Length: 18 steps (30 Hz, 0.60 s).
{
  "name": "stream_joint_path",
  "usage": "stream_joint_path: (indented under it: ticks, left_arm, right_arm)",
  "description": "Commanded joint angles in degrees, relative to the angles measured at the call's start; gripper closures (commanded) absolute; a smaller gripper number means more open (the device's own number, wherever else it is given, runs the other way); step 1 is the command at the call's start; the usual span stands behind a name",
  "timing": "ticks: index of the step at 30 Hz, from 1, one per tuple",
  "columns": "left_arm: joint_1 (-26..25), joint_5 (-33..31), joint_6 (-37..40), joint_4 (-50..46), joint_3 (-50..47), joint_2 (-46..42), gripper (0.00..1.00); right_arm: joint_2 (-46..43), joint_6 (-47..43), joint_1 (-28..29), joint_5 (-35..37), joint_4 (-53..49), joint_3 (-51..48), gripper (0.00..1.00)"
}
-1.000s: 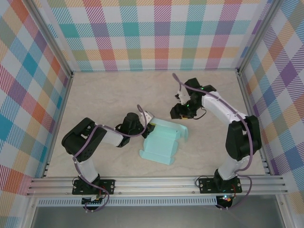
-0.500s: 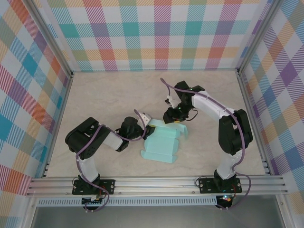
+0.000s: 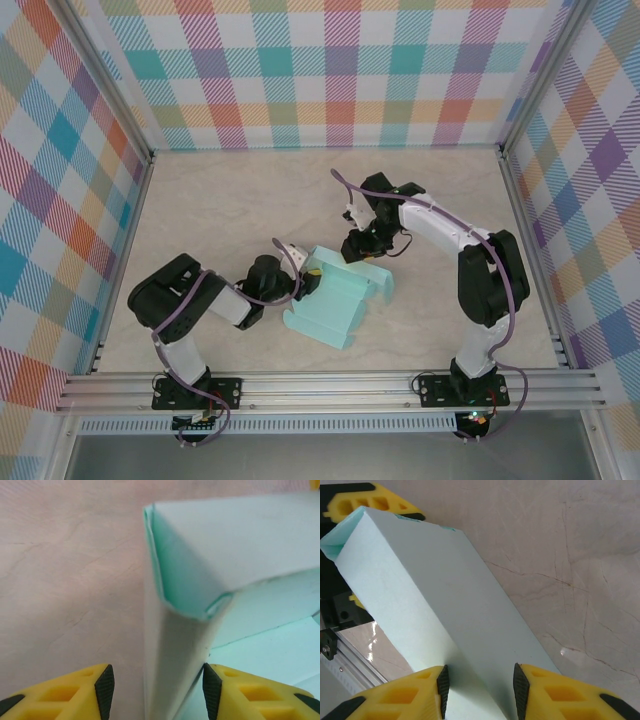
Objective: Fold the paper box
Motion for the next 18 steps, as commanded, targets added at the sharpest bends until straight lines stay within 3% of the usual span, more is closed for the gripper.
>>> stream_joint_path:
  ticks: [1,7,11,18]
  left_arm:
    - [-0.2,-3.0,-0.8,2.1,-0.9,-4.4,0.48]
    - [-0.1,-2.7,0.6,2.9,-0.5,-5.3,0.46]
    - [-0.1,-0.4,1.3,2.4,1.2,-3.4,0.62]
    - [-0.5,-0.8,3.2,4.2,2.4,0.9,0.67]
  right_arm:
    - [1.6,-1.4,0.6,4.2,-0.2,-1.2,0.59]
    - [1.4,-1.4,0.7,4.3,0.4,-1.6,0.6]
    - [1.4,-1.2,0.8,4.6,0.5,-1.7,0.6]
    - [1.7,0.2,1.1,4.5,1.3,-2.2,0.62]
